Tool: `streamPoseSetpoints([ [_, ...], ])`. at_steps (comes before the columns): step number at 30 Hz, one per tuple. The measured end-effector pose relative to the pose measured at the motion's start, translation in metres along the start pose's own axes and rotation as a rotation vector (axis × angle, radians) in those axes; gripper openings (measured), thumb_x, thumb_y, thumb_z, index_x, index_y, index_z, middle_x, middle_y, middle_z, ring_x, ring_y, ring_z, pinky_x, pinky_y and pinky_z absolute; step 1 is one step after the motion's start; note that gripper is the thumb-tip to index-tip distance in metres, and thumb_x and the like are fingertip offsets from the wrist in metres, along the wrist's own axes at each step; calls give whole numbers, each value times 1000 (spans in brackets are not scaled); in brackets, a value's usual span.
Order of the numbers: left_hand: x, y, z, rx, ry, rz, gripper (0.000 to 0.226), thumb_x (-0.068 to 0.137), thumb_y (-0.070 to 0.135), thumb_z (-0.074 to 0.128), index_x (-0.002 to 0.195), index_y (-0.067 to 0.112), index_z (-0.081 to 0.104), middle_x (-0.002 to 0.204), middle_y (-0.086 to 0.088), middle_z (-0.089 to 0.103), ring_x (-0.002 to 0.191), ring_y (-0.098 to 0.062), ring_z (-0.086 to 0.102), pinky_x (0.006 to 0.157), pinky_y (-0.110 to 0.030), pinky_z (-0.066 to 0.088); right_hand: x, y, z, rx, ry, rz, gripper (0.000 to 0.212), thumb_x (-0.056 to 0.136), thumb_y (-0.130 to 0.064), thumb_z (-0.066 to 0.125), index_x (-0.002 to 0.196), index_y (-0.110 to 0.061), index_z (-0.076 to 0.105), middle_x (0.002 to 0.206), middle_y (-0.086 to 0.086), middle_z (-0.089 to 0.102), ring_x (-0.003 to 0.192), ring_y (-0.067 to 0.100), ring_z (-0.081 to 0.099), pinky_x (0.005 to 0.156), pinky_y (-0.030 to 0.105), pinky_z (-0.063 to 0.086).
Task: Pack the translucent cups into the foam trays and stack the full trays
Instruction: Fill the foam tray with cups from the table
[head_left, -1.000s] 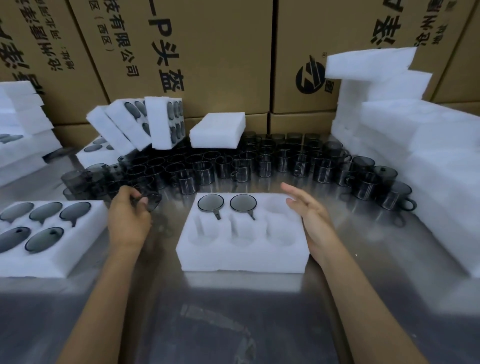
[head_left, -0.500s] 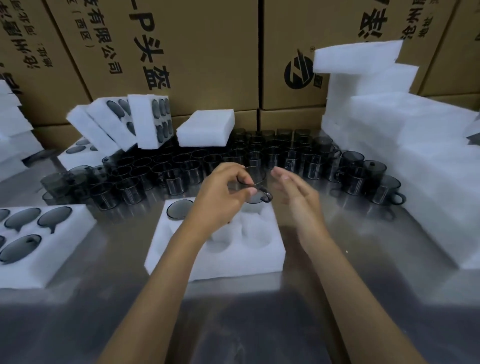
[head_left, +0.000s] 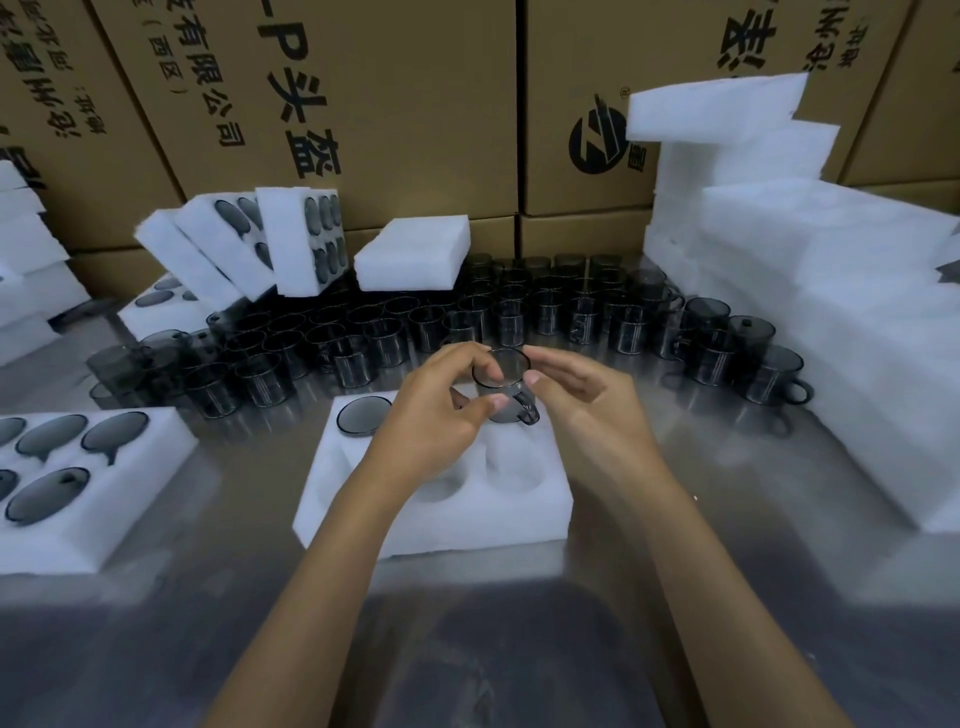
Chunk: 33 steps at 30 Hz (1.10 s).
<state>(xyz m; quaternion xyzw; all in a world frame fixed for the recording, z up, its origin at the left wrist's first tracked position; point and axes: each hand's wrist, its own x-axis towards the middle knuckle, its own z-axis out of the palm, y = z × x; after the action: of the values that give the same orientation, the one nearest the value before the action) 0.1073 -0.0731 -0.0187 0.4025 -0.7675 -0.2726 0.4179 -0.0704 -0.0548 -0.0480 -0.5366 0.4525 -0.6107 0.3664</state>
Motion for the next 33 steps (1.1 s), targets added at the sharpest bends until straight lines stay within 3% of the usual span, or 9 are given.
streamPoseSetpoints([
  [5, -2, 0, -2, 28, -4, 3, 27, 85, 9, 75, 96, 29, 60, 110, 16, 62, 106, -1, 60, 83, -42, 53, 1, 0, -1, -14, -9, -3, 26, 89, -21, 75, 114, -26, 75, 107, -14, 75, 104, 0, 68, 86, 9, 50],
  [8, -3, -2, -2, 55, -17, -16, 25, 86, 13, 74, 100, 30, 61, 110, 15, 63, 102, -14, 63, 85, -45, 53, 0, 1, -1, -37, 4, 11, 24, 87, -20, 76, 111, -26, 75, 103, -15, 76, 100, 0, 70, 82, 8, 50],
  [16, -7, -6, -2, 108, -20, -25, 27, 88, 21, 73, 108, 34, 61, 107, 14, 66, 105, -5, 62, 94, -39, 51, -2, -2, 1, -158, -3, 41, 21, 88, -31, 75, 109, -36, 75, 107, -22, 72, 111, -3, 62, 106, 34, 46],
  [19, -8, -5, 1, 162, -7, -4, 25, 89, 22, 72, 110, 33, 62, 111, 18, 64, 107, -1, 58, 96, -32, 49, -3, -4, 2, -176, 1, 34, 21, 89, -29, 74, 110, -33, 75, 109, -19, 72, 112, -1, 62, 107, 36, 47],
  [24, -11, -3, 7, 296, -2, 42, 25, 89, 25, 71, 112, 31, 62, 116, 21, 58, 106, 2, 52, 86, -11, 39, -3, -5, -4, -189, -9, 107, 22, 88, -24, 74, 110, -28, 76, 109, -16, 73, 110, 2, 64, 104, 37, 49],
  [26, -12, -2, 7, 316, -18, 44, 25, 90, 24, 70, 114, 29, 63, 118, 22, 58, 111, 1, 52, 86, -5, 35, -3, -4, -6, -222, -19, 110, 21, 88, -27, 74, 108, -31, 76, 110, -19, 71, 113, 0, 61, 101, 29, 49],
  [29, -13, 0, 2, 330, -51, 20, 30, 93, 22, 61, 121, 31, 62, 124, 15, 61, 118, -6, 52, 94, -21, 43, -3, -4, -7, -339, -22, 39, 16, 90, -30, 71, 104, -37, 76, 112, -25, 67, 116, -10, 52, 93, 12, 37],
  [31, -14, 2, -2, 340, -46, 3, 34, 94, 17, 53, 125, 28, 60, 123, 9, 61, 118, -12, 53, 99, -34, 45, -3, -5, -7, -385, -11, 17, 18, 92, -38, 64, 104, -38, 77, 115, -24, 66, 122, -5, 47, 103, 21, 36],
  [33, -17, 1, -4, 463, -56, 34, 40, 94, 13, 46, 132, 23, 55, 128, 1, 61, 132, -18, 46, 111, -39, 35, -4, -5, -8, -436, -9, 12, 37, 87, -54, 49, 105, -38, 77, 118, -24, 64, 125, -2, 42, 108, 30, 35],
])
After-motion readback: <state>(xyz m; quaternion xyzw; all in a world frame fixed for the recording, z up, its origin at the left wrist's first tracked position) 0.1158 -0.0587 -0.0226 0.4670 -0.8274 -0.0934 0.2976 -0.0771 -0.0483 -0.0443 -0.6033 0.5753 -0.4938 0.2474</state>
